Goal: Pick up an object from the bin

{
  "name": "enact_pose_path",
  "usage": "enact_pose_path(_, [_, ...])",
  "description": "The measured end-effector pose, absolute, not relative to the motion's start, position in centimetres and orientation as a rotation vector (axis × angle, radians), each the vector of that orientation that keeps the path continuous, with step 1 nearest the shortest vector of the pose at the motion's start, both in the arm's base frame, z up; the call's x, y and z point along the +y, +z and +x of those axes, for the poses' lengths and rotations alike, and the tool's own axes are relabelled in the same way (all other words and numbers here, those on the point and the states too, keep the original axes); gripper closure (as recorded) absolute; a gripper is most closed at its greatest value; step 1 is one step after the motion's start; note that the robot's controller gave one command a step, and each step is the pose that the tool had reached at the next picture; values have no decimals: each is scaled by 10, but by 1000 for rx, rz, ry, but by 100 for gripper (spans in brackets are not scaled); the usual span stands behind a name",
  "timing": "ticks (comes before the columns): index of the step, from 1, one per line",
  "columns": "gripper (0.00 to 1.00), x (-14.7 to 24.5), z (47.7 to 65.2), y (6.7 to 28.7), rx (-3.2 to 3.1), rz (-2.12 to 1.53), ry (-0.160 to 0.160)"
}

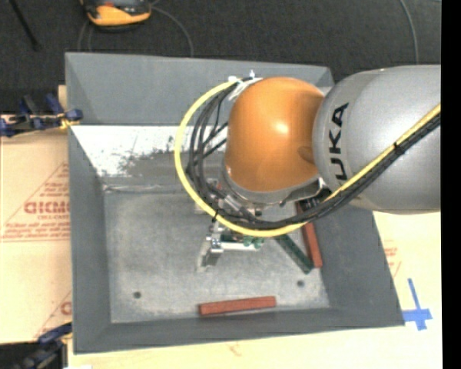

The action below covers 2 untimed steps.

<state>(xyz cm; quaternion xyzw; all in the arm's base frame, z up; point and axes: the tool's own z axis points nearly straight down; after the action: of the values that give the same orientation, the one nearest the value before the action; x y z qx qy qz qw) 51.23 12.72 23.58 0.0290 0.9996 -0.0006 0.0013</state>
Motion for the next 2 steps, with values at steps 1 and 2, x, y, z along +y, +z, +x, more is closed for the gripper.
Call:
enact_pose_path(1, [0,80,566,188,3128,-82,2])
enact_pose_path(2, [0,52,579,140,3123,-281,-3])
